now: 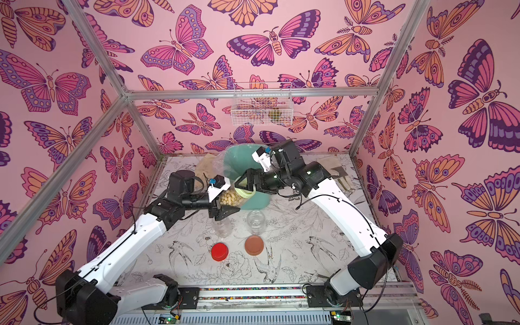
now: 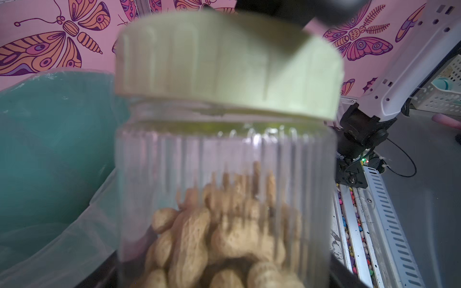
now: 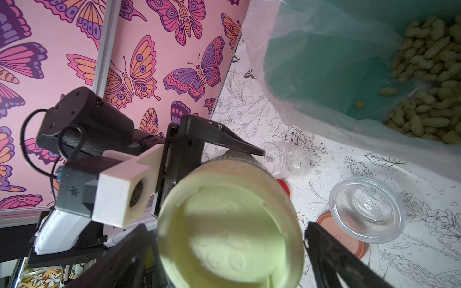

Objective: Empty moldy peanuts from jars
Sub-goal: Unscrew the lid from the jar.

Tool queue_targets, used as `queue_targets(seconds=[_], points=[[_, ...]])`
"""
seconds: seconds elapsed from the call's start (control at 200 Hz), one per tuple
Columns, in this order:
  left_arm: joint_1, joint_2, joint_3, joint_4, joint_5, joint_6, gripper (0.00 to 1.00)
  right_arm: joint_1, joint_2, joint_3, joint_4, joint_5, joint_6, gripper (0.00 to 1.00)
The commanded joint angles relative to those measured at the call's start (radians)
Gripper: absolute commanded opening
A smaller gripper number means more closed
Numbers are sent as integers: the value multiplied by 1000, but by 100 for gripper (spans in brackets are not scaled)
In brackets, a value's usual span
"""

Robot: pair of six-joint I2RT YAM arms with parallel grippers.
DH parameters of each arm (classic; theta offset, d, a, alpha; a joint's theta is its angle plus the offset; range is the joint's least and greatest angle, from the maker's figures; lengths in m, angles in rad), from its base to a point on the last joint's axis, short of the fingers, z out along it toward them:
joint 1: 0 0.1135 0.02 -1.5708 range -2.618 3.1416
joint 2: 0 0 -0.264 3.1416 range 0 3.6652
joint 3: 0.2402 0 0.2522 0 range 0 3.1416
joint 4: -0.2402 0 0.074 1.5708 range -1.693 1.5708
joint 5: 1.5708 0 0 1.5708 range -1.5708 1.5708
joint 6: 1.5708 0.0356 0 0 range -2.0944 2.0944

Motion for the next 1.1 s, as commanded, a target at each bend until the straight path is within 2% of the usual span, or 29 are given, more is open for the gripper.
queue_targets(seconds=[0.0,0.18,0.396,0.481,0.566,1.092], points=[[1,-8,22,49,24,0,0,11,13,33,-13,11,-22,99],[1,-9,21,49,22,1,0,13,14,32,6,17,-16,100],[1,-11,20,49,21,0,0,15,15,34,2,36,-19,93],[1,-10,20,48,21,-1,0,15,16,34,-3,38,-21,94],[1,-9,20,49,22,0,0,15,18,39,-10,36,-26,100],[1,-8,21,49,21,-2,0,23,32,77,-56,49,-67,99]])
